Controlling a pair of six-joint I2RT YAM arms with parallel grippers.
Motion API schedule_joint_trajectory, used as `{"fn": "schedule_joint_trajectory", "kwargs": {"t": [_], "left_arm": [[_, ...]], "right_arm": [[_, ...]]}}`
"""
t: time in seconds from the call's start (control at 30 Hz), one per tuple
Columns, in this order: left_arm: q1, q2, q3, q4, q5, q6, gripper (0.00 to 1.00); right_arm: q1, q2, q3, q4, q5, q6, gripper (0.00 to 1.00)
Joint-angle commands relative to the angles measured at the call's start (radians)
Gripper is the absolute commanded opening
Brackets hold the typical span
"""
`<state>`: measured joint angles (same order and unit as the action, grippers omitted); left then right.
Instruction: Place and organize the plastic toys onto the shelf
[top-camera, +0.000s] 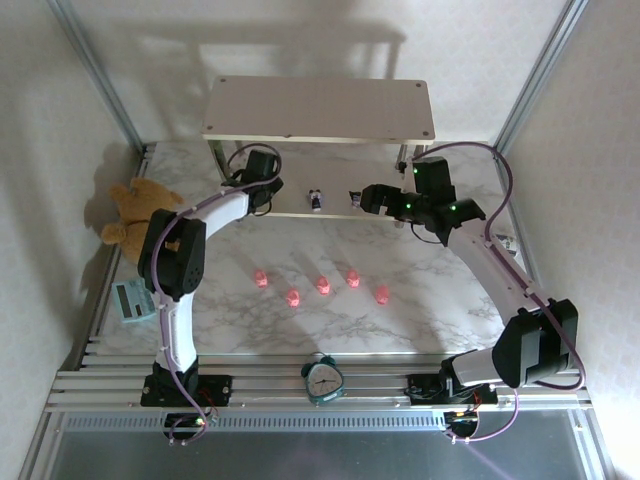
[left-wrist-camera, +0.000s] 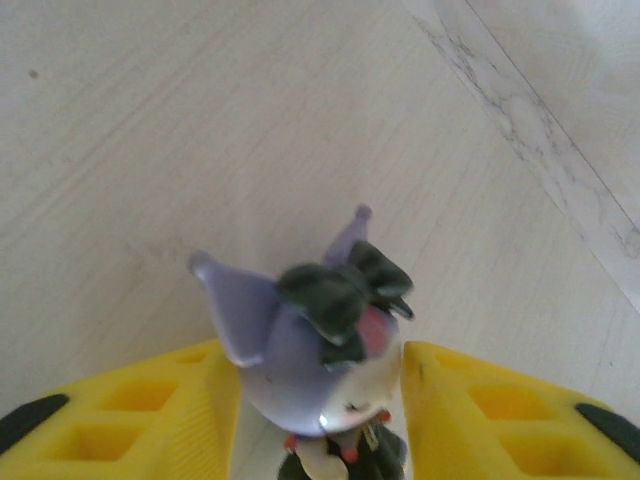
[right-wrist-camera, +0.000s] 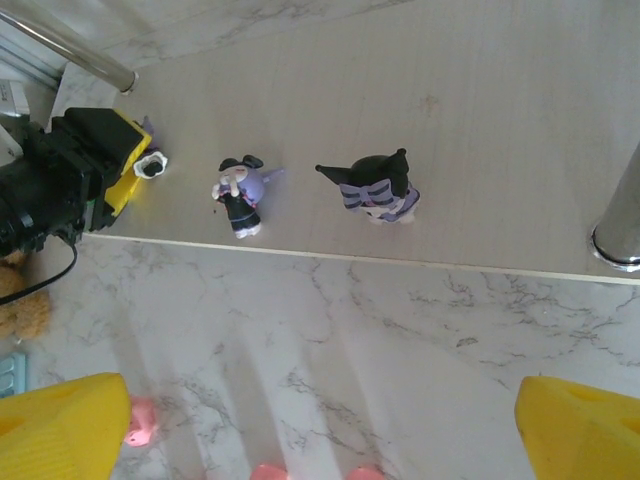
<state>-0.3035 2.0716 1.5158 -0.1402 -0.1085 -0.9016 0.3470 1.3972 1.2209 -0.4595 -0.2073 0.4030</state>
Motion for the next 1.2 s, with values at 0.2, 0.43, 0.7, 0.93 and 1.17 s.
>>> {"fn": "schedule_joint_trajectory", "kwargs": {"t": [0.2, 0.43, 0.7, 0.93, 1.17], "left_arm": [[0.037, 0.055, 0.054, -0.036, 0.008, 0.022, 0.31], [0.023, 0.033, 0.034, 0.021, 0.101, 0.123, 0.18], [-0.038, -0.073, -0.052, 0.029, 0.125, 0.290, 0.14], [-0.055, -0.251, -0.207, 0.056, 0.184, 0.336, 0.13], [-0.057, -0.457, -0.342, 0.129, 0.280, 0.389, 0.11]], "right_arm": [[-0.011, 0.020, 0.008, 0.007, -0.018, -0.016, 0.99], [-0.012, 0.017, 0.008, 0.008, -0.021, -0.008, 0.99], [-0.012, -0.027, -0.008, -0.005, -0.036, 0.001, 0.99], [-0.012, -0.110, -0.045, 0.000, -0.069, 0.012, 0.98], [-0.012, -0.175, -0.089, 0.032, -0.210, 0.069, 0.98]]}}
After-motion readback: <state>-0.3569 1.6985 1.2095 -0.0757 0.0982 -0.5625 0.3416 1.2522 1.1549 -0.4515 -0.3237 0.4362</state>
